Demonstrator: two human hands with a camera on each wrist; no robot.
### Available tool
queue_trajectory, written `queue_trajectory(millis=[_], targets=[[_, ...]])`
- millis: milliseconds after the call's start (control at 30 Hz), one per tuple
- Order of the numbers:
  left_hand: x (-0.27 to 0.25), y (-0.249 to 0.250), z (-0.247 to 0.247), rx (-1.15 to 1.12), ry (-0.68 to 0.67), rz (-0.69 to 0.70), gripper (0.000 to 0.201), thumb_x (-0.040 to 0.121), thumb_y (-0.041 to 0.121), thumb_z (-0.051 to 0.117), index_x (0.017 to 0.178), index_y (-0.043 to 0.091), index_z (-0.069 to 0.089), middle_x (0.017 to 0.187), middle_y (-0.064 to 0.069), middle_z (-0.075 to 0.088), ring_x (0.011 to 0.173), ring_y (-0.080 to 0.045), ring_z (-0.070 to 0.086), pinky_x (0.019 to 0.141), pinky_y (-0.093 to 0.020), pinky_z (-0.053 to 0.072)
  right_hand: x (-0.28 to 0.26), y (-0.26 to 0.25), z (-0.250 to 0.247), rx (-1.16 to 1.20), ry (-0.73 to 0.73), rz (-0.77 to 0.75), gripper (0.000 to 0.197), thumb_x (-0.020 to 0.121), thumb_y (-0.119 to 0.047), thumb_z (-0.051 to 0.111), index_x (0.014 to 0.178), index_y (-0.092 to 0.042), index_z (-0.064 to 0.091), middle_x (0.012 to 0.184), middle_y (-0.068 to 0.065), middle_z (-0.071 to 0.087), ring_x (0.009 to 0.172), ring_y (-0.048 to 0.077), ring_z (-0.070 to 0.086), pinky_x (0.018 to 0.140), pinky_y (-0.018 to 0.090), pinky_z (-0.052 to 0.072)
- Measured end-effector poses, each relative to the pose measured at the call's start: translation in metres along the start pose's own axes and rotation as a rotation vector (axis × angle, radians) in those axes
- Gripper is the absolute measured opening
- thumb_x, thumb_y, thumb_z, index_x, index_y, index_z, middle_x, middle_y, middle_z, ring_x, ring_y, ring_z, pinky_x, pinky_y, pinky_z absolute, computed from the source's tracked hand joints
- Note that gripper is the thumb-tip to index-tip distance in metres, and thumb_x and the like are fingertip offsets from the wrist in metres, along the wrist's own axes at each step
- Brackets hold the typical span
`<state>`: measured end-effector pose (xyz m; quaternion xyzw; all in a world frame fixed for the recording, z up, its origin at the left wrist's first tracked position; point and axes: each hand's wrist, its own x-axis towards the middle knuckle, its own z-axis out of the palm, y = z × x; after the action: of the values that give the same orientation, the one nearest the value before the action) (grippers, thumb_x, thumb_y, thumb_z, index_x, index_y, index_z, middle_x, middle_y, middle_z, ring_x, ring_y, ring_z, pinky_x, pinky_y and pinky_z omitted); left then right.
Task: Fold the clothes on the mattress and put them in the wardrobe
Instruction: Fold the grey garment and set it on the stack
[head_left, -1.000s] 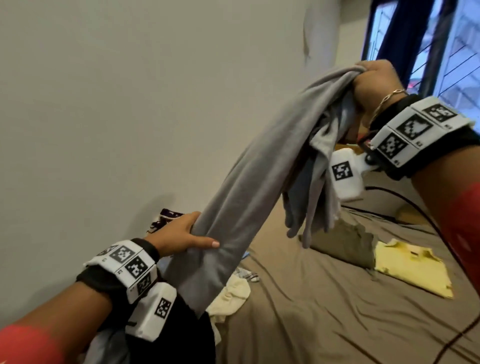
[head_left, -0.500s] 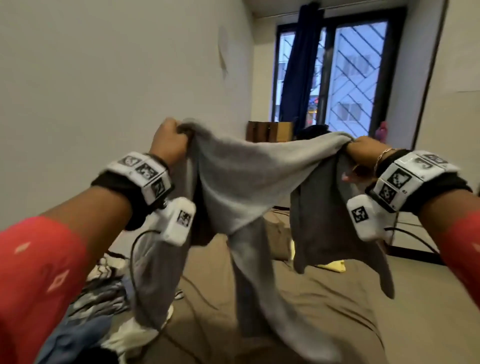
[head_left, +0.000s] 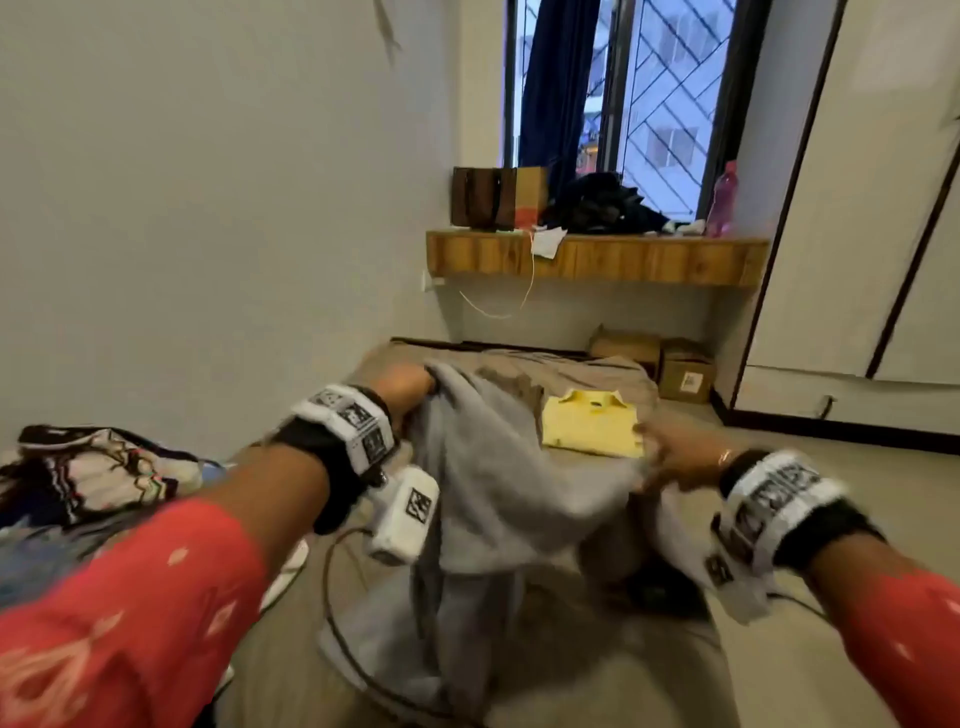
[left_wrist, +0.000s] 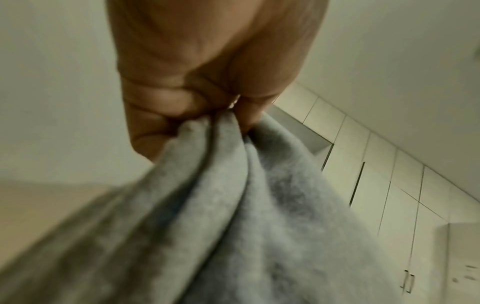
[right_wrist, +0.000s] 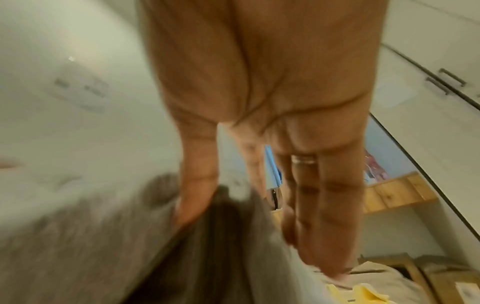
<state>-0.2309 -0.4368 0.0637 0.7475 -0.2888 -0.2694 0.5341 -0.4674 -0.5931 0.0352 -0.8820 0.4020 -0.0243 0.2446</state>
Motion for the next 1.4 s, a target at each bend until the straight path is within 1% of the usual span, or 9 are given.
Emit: queue_trajectory(millis=[233, 367, 633, 767, 867, 1000, 1100, 1300, 1400], targets=[[-0.005, -0.014, 0.046, -0.460, -0.212, -0.142, 0.032, 0.099, 0.014, 0.022, 0.084, 0.010, 0.050, 0.053, -0.003, 0.058, 0.041, -0.011, 0.057, 0.035, -0.019, 0.046, -0.050, -0.039, 0.121, 0.631, -0.063, -0.303, 0.065, 0.065, -0.045, 0.077, 0.118, -0.029, 0.043, 0.118, -0.009, 0.055, 0.107, 0.007, 0.054, 0.090, 0.024, 0.045], [-0.024, 0.010, 0.042, -0.694, -0.351, -0.098, 0.028, 0.098, 0.016, 0.030, 0.093, 0.003, 0.055, 0.068, -0.009, 0.064, 0.064, -0.017, 0.063, 0.049, -0.030, 0.055, -0.025, -0.047, 0.123, 0.565, 0.316, -0.233, 0.046, 0.080, -0.016, 0.068, 0.122, -0.015, 0.049, 0.116, 0.002, 0.059, 0.110, 0.018, 0.054, 0.092, 0.031, 0.044], [-0.026, -0.059, 0.040, -0.162, -0.236, 0.169, 0.068, 0.063, 0.045, 0.073, 0.119, 0.022, 0.042, 0.108, 0.004, 0.055, 0.098, -0.011, 0.055, 0.069, -0.026, 0.044, 0.015, -0.027, 0.050, 1.339, 0.220, -0.047, 0.017, 0.089, -0.010, 0.056, 0.103, -0.002, 0.061, 0.099, 0.017, 0.065, 0.091, 0.030, 0.061, 0.088, 0.043, 0.048], [-0.026, -0.121, 0.056, -0.053, -0.258, -0.035, 0.016, 0.088, 0.026, 0.063, 0.094, 0.017, 0.050, 0.099, 0.000, 0.052, 0.088, -0.009, 0.050, 0.068, -0.018, 0.043, 0.040, 0.027, 0.080, 0.841, 0.151, 0.183, 0.012, 0.089, -0.014, 0.059, 0.079, -0.007, 0.056, 0.081, 0.011, 0.056, 0.079, 0.026, 0.054, 0.081, 0.039, 0.046], [-0.018, -0.156, 0.061, 0.051, -0.314, -0.112, 0.019, 0.077, 0.031, 0.068, 0.081, 0.021, 0.052, 0.088, 0.002, 0.052, 0.084, -0.010, 0.047, 0.065, -0.021, 0.032, 0.025, 0.051, 0.115, 0.500, 0.209, 0.122, 0.013, 0.086, -0.006, 0.060, 0.099, -0.007, 0.061, 0.094, 0.009, 0.059, 0.094, 0.023, 0.056, 0.087, 0.035, 0.045], [-0.007, -0.187, 0.076, 0.213, -0.438, -0.140, 0.032, 0.085, -0.012, 0.049, 0.074, 0.018, 0.053, 0.072, 0.006, 0.055, 0.055, 0.005, 0.053, 0.051, -0.014, 0.038, 0.003, 0.050, 0.162, 0.505, 0.072, -0.085, 0.027, 0.085, 0.005, 0.058, 0.075, -0.020, 0.061, 0.081, -0.003, 0.063, 0.090, 0.019, 0.062, 0.089, 0.032, 0.050], [-0.005, -0.207, 0.085, 0.339, -0.507, -0.153, 0.041, 0.079, -0.020, 0.047, 0.065, 0.016, 0.059, 0.056, 0.013, 0.061, 0.048, 0.002, 0.053, 0.049, -0.014, 0.040, -0.001, 0.034, 0.196, 0.300, -0.084, -0.136, 0.014, 0.084, -0.004, 0.061, 0.089, -0.016, 0.064, 0.083, -0.004, 0.061, 0.087, 0.012, 0.058, 0.077, 0.014, 0.047], [0.009, -0.235, 0.080, 0.195, -0.245, -0.174, 0.050, 0.078, -0.021, 0.028, 0.062, 0.014, 0.059, 0.070, -0.006, 0.059, 0.069, -0.022, 0.052, 0.053, -0.022, 0.036, -0.007, 0.007, 0.260, -0.164, -0.100, -0.015, 0.061, 0.077, -0.039, 0.067, 0.126, -0.017, 0.039, 0.124, 0.008, 0.031, 0.124, 0.030, 0.033, 0.098, 0.036, 0.038], [0.010, -0.234, 0.067, 0.262, -0.323, -0.120, 0.045, 0.077, -0.022, 0.030, 0.072, 0.016, 0.054, 0.080, -0.006, 0.055, 0.065, -0.013, 0.047, 0.041, -0.015, 0.035, -0.003, 0.004, 0.259, -0.248, -0.054, 0.003, 0.053, 0.082, -0.017, 0.062, 0.129, -0.017, 0.038, 0.138, 0.009, 0.031, 0.127, 0.032, 0.031, 0.098, 0.039, 0.040]])
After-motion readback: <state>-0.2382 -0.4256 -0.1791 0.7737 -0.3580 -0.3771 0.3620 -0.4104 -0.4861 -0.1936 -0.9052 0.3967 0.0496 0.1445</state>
